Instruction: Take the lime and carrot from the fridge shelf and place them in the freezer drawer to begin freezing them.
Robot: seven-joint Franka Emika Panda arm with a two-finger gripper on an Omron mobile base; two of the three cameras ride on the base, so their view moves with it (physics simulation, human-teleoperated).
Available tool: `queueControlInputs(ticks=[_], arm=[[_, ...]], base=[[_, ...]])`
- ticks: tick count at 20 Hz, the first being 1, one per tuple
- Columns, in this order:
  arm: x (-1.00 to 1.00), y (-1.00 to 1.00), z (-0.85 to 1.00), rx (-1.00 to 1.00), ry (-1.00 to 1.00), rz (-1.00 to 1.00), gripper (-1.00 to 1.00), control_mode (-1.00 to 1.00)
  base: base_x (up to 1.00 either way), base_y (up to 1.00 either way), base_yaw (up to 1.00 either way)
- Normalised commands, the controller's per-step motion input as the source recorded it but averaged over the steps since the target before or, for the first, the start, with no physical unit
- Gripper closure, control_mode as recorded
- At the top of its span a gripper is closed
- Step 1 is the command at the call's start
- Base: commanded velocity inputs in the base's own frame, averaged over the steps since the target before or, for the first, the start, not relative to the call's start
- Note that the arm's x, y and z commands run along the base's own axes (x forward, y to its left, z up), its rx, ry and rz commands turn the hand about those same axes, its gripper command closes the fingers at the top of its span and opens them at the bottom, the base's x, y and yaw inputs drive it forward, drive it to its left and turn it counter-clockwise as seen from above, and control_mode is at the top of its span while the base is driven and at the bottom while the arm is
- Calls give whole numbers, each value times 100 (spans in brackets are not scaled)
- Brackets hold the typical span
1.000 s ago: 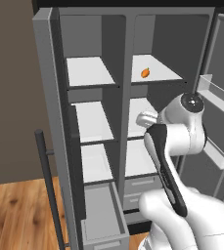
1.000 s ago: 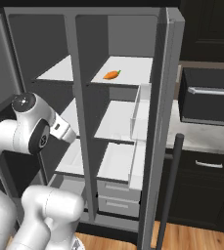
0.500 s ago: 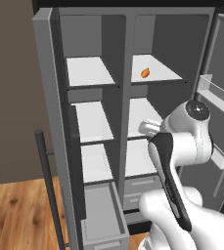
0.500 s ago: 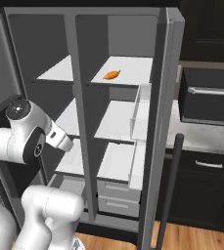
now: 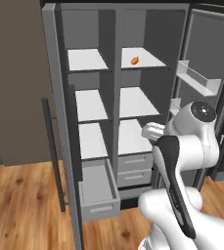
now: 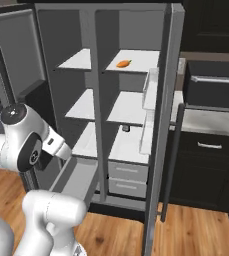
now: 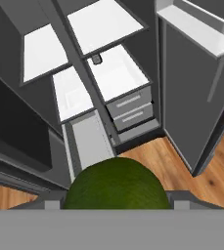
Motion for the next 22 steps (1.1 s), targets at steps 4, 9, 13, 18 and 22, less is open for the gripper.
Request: queueControlInputs(ticks=[4,9,13,18,22], arm=[[0,0,0,0,0,0,100,100],[0,0,0,0,0,0,100,100],[0,0,0,0,0,0,100,100],[0,0,0,0,0,0,100,100],[0,0,0,0,0,0,100,100]], base=[[-52,32,7],[-5,35,13],[15,0,18],[15,0,18],[35,0,15]])
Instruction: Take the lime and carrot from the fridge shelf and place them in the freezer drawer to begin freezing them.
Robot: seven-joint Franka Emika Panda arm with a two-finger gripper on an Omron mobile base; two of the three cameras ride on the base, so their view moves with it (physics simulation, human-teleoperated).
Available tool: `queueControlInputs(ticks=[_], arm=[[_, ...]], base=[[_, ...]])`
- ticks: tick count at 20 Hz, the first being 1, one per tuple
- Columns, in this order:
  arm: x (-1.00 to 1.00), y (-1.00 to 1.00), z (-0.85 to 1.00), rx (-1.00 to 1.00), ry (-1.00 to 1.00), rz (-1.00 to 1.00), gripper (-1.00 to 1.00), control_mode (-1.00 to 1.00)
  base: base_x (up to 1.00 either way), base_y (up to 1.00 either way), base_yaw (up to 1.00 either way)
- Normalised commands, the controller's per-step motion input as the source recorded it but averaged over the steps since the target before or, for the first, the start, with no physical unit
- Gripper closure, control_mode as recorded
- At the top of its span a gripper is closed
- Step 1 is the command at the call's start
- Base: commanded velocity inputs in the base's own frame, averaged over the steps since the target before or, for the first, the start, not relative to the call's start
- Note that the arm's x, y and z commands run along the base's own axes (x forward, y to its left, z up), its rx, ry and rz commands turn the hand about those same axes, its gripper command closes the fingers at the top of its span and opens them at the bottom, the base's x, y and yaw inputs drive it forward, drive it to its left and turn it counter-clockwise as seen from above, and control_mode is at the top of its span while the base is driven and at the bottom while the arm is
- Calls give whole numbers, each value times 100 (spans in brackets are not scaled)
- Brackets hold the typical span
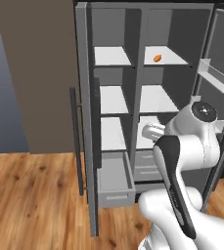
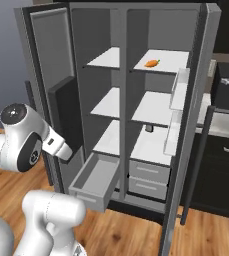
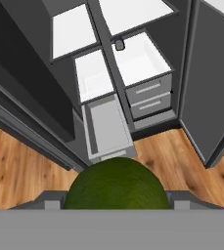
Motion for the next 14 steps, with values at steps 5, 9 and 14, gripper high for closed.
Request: queueControlInputs(ticks=[5,9,14], arm=[[0,0,0,0,0,0,100,100],[0,0,0,0,0,0,100,100],[0,0,0,0,0,0,100,100]], base=[[16,-1,14],[35,0,12],[35,-15,11]])
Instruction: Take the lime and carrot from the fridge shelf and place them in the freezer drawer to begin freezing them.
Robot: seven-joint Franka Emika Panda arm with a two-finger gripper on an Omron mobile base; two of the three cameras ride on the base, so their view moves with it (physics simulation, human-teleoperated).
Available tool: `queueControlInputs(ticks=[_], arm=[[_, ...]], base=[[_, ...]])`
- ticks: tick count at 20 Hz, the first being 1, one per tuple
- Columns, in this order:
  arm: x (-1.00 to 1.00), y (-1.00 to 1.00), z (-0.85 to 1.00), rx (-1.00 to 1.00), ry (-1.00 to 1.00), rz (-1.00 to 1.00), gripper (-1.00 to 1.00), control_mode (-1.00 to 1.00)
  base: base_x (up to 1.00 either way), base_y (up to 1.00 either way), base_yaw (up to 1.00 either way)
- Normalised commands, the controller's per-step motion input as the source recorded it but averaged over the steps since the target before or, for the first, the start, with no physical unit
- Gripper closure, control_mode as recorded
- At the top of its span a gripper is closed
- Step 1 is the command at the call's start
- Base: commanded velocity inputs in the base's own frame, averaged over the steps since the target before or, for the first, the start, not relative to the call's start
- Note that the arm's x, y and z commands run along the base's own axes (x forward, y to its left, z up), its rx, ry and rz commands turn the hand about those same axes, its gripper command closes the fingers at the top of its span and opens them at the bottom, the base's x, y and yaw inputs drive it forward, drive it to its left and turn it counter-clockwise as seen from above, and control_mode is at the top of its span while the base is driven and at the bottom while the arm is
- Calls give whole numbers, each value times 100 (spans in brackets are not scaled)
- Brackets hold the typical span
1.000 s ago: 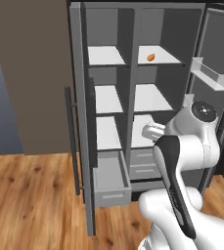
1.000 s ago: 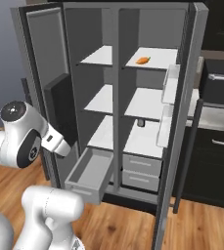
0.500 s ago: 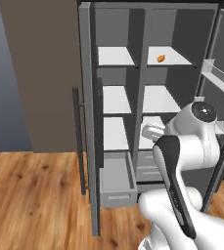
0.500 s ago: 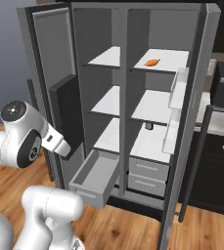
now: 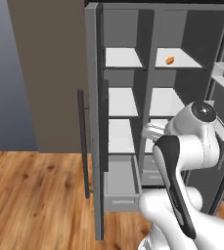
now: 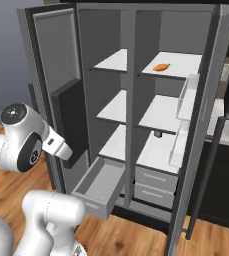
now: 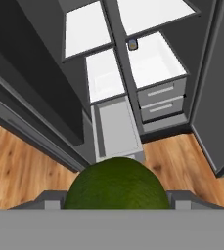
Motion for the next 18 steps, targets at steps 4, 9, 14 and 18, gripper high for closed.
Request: queueControlInputs(ticks=[4,9,14,18], arm=[[0,0,0,0,0,0,100,100],[0,0,0,0,0,0,100,100],[0,0,0,0,0,0,100,100],[0,0,0,0,0,0,100,100]], base=[[27,-39,10],[0,-42,11],[5,-26,9],[19,-18,10]])
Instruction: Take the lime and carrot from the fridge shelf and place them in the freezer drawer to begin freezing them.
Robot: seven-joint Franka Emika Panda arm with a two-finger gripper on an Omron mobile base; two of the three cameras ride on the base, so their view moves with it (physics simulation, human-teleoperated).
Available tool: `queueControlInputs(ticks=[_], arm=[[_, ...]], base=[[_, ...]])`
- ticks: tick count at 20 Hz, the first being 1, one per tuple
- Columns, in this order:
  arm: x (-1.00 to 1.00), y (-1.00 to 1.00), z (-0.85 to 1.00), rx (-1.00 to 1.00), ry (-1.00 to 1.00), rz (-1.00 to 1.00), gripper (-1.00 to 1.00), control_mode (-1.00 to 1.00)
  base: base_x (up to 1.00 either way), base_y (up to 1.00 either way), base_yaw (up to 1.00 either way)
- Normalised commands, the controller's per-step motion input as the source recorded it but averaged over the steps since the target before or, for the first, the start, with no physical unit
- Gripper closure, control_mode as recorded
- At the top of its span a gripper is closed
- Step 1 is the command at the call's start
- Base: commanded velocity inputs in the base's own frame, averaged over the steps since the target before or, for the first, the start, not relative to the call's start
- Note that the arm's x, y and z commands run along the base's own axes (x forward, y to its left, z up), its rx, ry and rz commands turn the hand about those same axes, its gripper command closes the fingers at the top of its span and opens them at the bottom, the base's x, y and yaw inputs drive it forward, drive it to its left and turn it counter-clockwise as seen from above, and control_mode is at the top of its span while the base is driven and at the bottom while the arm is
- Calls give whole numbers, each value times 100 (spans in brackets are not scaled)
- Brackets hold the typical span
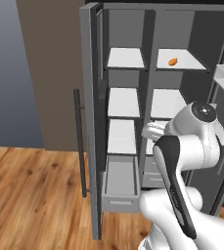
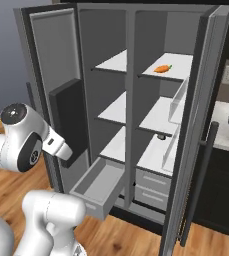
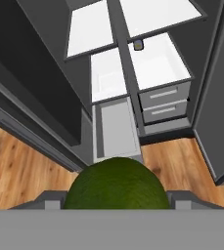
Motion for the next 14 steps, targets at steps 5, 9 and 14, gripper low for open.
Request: queueControlInputs(ticks=[5,9,14], arm=[[0,0,0,0,0,0,100,100],[0,0,0,0,0,0,100,100],[65,-37,-21,8,14,7,100,-100]], base=[[7,-24,10],[7,-27,10],[0,0,0]])
